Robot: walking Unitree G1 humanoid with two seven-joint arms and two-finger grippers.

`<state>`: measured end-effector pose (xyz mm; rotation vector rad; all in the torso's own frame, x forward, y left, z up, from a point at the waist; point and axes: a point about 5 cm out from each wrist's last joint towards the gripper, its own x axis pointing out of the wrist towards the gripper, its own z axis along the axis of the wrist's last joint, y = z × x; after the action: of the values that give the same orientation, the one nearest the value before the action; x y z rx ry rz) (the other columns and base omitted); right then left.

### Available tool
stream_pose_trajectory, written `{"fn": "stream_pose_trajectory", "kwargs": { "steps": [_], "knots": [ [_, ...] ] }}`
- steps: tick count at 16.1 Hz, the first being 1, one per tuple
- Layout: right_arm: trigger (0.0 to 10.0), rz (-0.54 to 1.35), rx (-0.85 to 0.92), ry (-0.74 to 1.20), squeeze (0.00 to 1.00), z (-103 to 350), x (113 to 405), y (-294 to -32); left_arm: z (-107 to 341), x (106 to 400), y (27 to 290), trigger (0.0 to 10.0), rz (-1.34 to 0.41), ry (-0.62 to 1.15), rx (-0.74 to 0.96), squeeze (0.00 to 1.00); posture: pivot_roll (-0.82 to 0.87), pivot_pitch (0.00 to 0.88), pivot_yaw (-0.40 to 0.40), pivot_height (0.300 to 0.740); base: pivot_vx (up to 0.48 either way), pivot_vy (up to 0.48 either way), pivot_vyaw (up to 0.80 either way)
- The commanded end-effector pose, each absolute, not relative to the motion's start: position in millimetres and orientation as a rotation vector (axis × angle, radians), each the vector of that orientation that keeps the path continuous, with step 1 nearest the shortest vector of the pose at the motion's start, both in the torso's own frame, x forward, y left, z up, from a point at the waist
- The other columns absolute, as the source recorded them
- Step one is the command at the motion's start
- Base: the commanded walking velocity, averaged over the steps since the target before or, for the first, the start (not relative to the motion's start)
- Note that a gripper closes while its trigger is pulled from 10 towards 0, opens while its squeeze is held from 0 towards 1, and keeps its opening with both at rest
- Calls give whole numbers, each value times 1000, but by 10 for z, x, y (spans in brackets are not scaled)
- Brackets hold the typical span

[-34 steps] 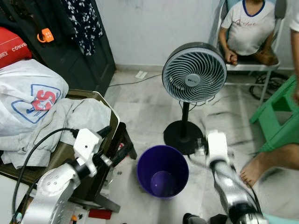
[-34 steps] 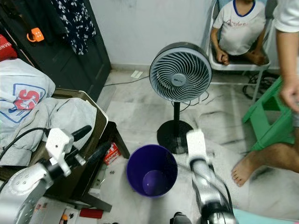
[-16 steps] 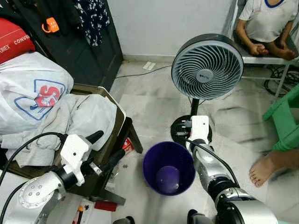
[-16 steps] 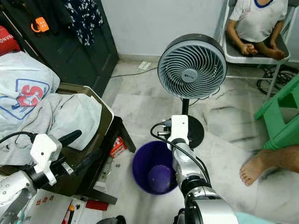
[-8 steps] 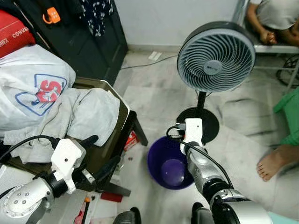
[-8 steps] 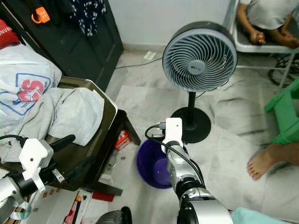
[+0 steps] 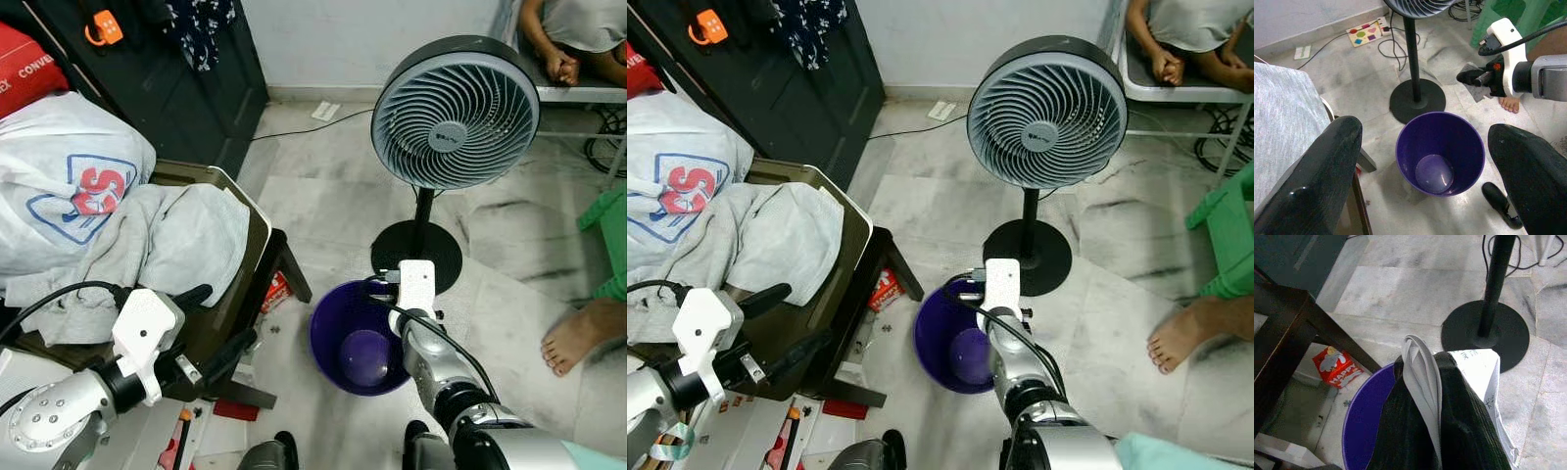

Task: Clean up the room

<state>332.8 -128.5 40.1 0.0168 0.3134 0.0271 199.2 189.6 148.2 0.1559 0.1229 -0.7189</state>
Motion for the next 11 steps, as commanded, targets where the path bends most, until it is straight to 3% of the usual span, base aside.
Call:
{"fn": "stream_pose_trajectory", "kwargs": {
  "steps": [1, 2, 3, 11],
  "knots": [
    [10000, 42, 35, 343, 0, 332, 3277, -1218, 1487, 1955, 1928, 10000, -715, 139, 172, 0, 274, 294, 215, 740, 0, 0, 0],
    [10000, 40, 48, 337, 59, 345, 3286, -1218, 1486, 1959, 1930, 10000, -711, 140, 172, 0, 274, 294, 214, 740, 0, 0, 0],
    [10000, 36, 63, 319, 1000, 374, 3304, -1216, 1488, 1964, 1932, 10000, -706, 138, 173, 0, 275, 293, 214, 740, 0, 0, 0],
    [10000, 3, 118, 114, 1000, 670, 3435, -1239, 1480, 1990, 1954, 10000, -654, 121, 180, 0, 269, 290, 215, 740, 0, 0, 0]
  ]
}}
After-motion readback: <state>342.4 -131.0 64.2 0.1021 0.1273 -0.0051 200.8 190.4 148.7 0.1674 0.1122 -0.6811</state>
